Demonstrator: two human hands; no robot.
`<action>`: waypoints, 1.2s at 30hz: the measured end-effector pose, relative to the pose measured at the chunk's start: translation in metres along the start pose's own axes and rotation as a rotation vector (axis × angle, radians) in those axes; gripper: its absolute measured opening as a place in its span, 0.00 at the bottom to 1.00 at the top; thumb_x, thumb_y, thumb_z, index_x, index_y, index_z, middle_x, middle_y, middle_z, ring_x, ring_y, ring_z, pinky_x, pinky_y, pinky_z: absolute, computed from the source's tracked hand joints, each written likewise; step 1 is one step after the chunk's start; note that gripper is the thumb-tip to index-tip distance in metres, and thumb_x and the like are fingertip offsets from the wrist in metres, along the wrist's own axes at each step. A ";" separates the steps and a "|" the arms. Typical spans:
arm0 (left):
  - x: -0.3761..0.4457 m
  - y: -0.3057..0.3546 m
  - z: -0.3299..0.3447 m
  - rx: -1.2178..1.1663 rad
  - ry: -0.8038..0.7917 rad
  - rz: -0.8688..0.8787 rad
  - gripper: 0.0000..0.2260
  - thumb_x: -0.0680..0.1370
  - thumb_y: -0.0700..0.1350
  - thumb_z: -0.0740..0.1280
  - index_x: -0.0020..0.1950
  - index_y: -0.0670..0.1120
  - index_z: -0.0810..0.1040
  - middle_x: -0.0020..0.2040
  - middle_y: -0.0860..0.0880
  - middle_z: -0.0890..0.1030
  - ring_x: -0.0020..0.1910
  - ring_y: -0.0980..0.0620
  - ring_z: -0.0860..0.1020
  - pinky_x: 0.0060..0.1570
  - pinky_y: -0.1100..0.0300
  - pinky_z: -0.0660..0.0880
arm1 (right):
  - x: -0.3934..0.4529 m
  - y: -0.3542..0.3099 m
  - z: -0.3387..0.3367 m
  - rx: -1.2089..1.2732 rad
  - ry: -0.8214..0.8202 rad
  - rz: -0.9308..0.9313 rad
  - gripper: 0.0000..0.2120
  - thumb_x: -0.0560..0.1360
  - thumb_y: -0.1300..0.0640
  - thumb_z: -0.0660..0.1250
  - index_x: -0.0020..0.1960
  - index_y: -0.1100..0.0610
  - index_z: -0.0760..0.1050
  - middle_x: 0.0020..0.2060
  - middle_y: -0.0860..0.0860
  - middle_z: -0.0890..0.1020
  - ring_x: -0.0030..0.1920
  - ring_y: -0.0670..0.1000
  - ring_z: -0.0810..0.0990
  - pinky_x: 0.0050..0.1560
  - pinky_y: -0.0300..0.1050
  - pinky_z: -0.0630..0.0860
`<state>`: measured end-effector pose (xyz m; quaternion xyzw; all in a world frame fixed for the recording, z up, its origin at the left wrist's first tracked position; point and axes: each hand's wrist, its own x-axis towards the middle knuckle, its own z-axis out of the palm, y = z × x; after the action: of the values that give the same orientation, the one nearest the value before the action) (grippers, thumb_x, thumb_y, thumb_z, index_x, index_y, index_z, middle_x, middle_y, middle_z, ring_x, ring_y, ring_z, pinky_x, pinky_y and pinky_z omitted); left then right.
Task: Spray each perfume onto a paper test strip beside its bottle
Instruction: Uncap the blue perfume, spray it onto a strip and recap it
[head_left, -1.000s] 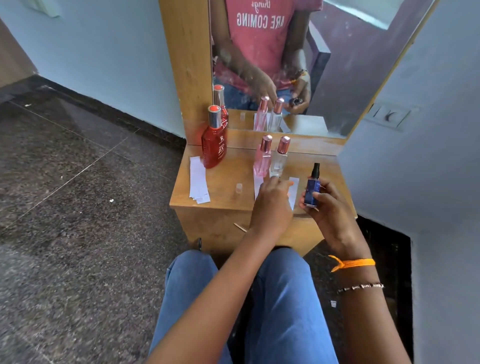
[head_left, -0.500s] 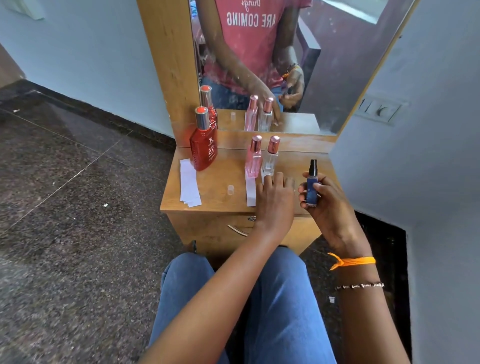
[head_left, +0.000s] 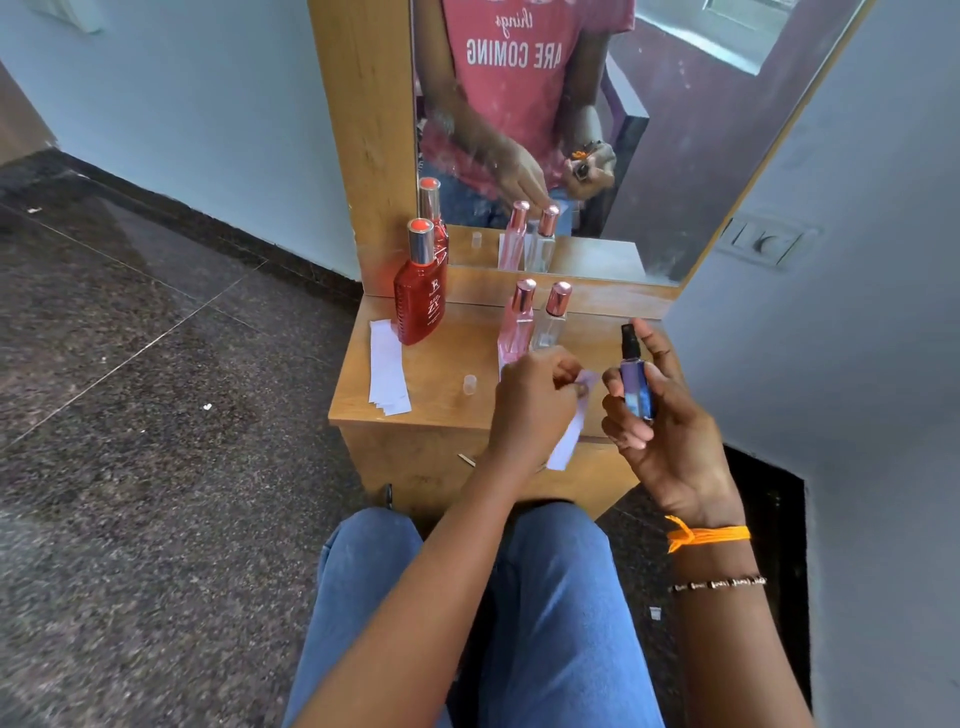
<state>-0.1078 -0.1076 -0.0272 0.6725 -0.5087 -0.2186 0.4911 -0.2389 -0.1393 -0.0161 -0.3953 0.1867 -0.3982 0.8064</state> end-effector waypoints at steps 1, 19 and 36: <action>-0.002 -0.001 -0.007 -0.040 0.013 -0.040 0.04 0.72 0.39 0.71 0.46 0.42 0.82 0.40 0.49 0.82 0.36 0.58 0.77 0.36 0.71 0.70 | 0.000 0.002 0.001 0.027 -0.022 -0.004 0.18 0.81 0.60 0.49 0.65 0.48 0.69 0.36 0.54 0.73 0.23 0.44 0.59 0.22 0.34 0.61; -0.015 -0.007 -0.064 -0.509 0.045 -0.397 0.05 0.71 0.40 0.73 0.39 0.49 0.79 0.42 0.49 0.83 0.43 0.52 0.81 0.32 0.67 0.74 | 0.003 0.026 0.032 -0.775 0.086 -0.219 0.21 0.72 0.59 0.62 0.61 0.40 0.69 0.36 0.49 0.72 0.30 0.42 0.68 0.31 0.32 0.68; -0.019 -0.004 -0.065 -0.447 -0.001 -0.437 0.13 0.71 0.38 0.72 0.55 0.46 0.79 0.43 0.48 0.84 0.45 0.54 0.81 0.37 0.67 0.74 | 0.006 0.042 0.032 -1.513 0.118 -0.500 0.25 0.68 0.68 0.69 0.61 0.51 0.71 0.32 0.46 0.70 0.30 0.42 0.68 0.30 0.39 0.66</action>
<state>-0.0617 -0.0623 -0.0068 0.6414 -0.2915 -0.4257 0.5679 -0.1947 -0.1129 -0.0299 -0.8437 0.3543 -0.3529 0.1951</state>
